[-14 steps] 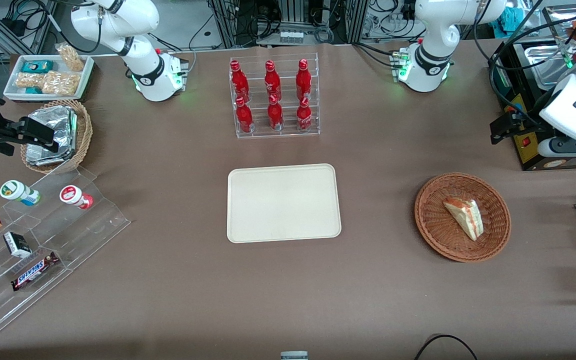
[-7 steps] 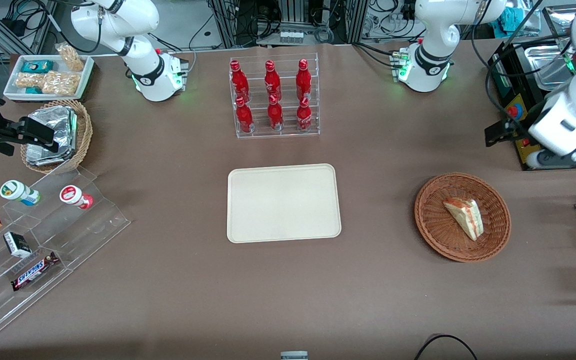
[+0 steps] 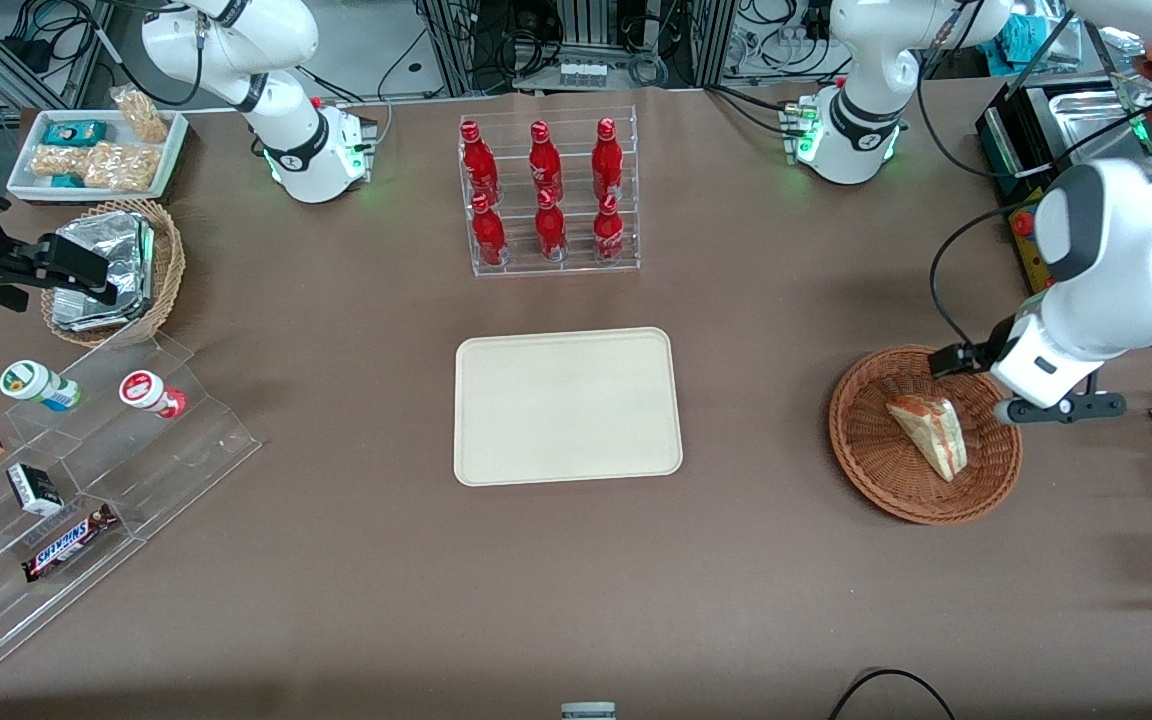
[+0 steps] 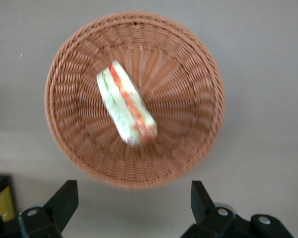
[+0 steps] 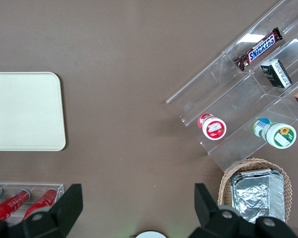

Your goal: Place sandwich from basket to tray

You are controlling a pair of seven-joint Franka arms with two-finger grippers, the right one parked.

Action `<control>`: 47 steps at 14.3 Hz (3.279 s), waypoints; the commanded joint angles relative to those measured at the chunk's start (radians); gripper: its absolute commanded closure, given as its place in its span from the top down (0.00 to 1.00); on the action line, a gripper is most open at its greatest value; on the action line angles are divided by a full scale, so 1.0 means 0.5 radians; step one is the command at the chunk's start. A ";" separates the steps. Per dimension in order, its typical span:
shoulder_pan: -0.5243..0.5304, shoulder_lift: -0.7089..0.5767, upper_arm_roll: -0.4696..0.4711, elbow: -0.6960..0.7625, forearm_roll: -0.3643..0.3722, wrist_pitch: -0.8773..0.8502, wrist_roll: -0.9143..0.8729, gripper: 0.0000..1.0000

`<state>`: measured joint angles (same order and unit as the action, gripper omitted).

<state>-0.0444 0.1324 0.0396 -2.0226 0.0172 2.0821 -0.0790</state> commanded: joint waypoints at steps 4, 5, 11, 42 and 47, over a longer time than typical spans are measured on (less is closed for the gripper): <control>-0.009 0.088 0.114 -0.170 -0.010 0.357 -0.488 1.00; -0.009 0.115 0.117 -0.176 -0.025 0.400 -0.593 1.00; -0.019 0.370 0.117 -0.170 -0.028 0.796 -1.281 1.00; -1.727 1.174 0.105 1.084 -0.301 0.275 -1.523 0.06; -1.734 1.238 0.105 1.152 -0.160 0.281 -1.747 0.07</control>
<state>-0.8989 0.7305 0.0770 -1.4961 -0.0879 2.2378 -0.8978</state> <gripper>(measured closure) 0.859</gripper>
